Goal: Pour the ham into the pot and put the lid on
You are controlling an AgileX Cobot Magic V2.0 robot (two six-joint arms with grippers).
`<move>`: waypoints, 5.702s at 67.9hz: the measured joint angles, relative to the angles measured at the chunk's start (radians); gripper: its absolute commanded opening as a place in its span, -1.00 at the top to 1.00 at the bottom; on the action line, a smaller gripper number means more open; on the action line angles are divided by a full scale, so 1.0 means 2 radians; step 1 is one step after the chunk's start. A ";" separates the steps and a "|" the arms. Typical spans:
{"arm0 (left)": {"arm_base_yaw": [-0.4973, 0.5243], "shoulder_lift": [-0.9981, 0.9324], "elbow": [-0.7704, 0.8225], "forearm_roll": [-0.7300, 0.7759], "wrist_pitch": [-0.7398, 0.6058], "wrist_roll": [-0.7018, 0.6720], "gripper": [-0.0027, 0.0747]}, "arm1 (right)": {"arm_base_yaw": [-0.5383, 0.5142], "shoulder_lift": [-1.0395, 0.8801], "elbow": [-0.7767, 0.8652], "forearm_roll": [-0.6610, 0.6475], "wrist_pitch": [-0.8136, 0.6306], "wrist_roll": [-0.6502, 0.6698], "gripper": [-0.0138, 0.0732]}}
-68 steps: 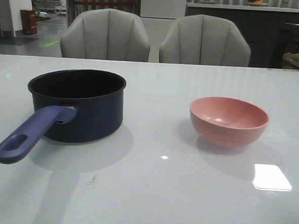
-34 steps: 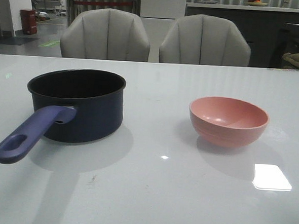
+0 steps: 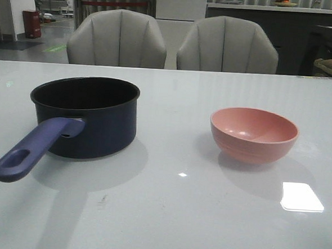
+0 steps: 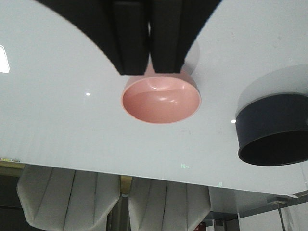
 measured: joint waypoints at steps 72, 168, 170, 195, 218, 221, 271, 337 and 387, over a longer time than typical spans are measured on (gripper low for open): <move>0.000 0.050 -0.030 -0.005 0.021 0.018 0.45 | 0.000 0.000 0.000 0.000 0.000 0.000 0.31; -0.187 0.016 -0.258 -0.023 0.090 0.050 0.45 | 0.000 0.000 0.000 0.000 0.000 0.000 0.31; -0.193 0.025 -0.266 -0.025 0.098 0.051 0.45 | 0.000 0.000 0.000 0.000 0.000 0.000 0.31; -0.220 0.104 -0.307 -0.042 0.141 0.051 0.45 | 0.000 0.000 0.000 0.000 0.000 0.000 0.31; -0.220 0.113 -0.309 -0.063 0.138 0.051 0.35 | 0.000 0.000 0.000 0.000 0.000 0.000 0.31; -0.220 0.114 -0.309 -0.064 0.138 0.051 0.29 | 0.000 0.000 0.000 0.000 0.000 0.000 0.31; -0.220 0.115 -0.380 -0.028 0.171 0.051 -0.28 | 0.000 0.000 0.000 0.000 0.000 0.000 0.31; -0.220 -0.373 0.120 0.004 -0.011 0.064 0.39 | 0.000 0.000 0.000 0.000 0.000 0.000 0.31; -0.220 -0.768 0.406 0.004 -0.152 0.064 0.64 | 0.000 0.000 0.000 0.000 0.000 0.000 0.31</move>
